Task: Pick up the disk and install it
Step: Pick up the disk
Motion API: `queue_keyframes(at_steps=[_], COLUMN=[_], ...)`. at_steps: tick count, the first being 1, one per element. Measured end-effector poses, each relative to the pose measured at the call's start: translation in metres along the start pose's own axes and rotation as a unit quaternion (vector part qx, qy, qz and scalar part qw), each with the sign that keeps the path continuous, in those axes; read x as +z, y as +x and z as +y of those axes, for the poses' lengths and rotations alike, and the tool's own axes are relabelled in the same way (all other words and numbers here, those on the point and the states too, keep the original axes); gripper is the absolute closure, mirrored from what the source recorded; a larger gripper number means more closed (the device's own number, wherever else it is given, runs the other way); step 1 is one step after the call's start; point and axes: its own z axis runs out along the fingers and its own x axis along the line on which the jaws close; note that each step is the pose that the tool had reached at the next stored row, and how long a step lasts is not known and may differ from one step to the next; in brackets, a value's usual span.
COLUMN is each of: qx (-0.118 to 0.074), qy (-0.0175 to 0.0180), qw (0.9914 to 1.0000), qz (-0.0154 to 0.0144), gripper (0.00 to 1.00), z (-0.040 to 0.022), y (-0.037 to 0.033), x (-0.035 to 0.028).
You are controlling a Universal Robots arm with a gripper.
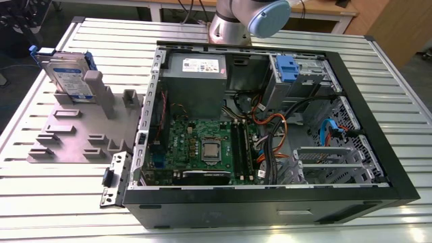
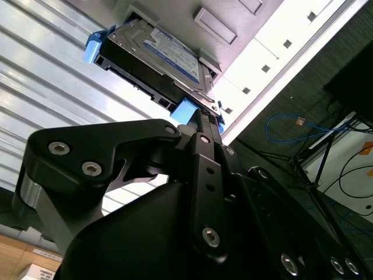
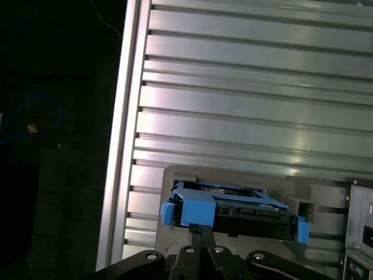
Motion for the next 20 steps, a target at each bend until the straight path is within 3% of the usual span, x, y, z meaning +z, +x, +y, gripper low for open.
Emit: queue_keyframes(at_steps=[20], qx=[-0.014], qy=[0.0001], qw=[0.99991], qz=[0.0006], gripper=[0.89], z=[0.0000], y=[0.0000], x=[0.0000])
